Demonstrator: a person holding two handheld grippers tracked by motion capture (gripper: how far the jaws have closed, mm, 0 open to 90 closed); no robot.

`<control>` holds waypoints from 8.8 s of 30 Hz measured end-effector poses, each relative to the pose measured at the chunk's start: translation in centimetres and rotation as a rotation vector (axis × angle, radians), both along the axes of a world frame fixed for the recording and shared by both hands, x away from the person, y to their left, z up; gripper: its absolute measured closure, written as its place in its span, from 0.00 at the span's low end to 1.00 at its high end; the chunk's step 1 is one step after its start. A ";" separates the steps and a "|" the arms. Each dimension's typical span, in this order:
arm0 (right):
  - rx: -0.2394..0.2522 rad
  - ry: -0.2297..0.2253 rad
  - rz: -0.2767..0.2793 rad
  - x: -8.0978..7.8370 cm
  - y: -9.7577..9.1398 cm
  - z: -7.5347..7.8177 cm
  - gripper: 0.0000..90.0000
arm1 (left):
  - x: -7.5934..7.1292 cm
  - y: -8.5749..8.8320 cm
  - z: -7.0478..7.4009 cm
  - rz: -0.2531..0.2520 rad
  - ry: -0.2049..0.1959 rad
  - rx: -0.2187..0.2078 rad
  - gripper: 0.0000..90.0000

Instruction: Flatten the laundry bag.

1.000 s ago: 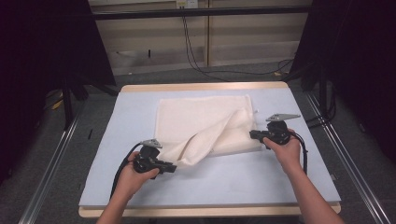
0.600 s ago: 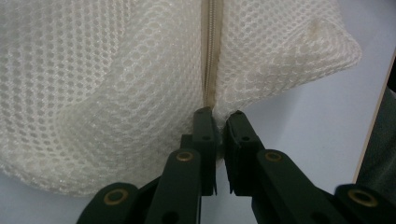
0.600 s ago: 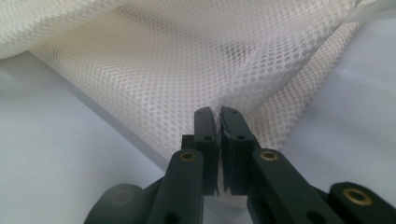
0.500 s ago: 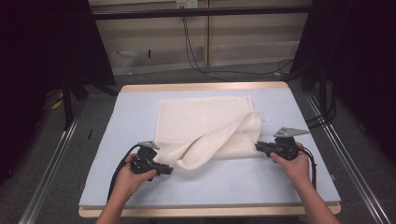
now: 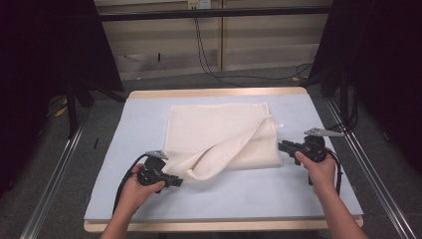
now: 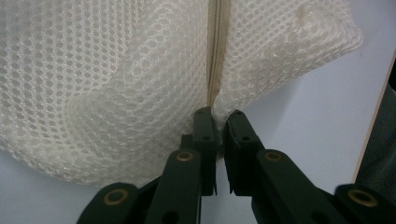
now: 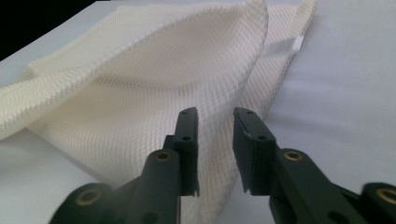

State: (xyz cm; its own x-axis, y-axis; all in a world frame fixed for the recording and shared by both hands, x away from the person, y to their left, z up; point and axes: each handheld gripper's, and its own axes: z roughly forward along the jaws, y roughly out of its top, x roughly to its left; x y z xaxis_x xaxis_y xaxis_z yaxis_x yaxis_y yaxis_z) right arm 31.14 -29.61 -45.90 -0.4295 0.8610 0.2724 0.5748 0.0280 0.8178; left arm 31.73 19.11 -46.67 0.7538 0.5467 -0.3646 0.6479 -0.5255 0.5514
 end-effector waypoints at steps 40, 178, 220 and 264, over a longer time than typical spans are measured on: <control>-0.099 -0.011 0.219 -5.7 -0.9 -0.5 0.82 | -1.2 2.7 0.6 0.094 0.003 0.003 0.92; -0.202 -0.011 0.189 -4.3 1.1 -2.1 0.91 | 0.3 7.4 1.8 0.209 -0.068 -0.003 0.53; -0.222 0.028 0.176 -6.2 1.5 -2.1 0.88 | 3.3 3.9 -0.3 0.330 -0.042 0.001 0.44; -0.287 -0.002 0.249 -4.6 5.0 -2.8 1.00 | 1.1 6.3 0.6 0.423 0.015 0.027 0.96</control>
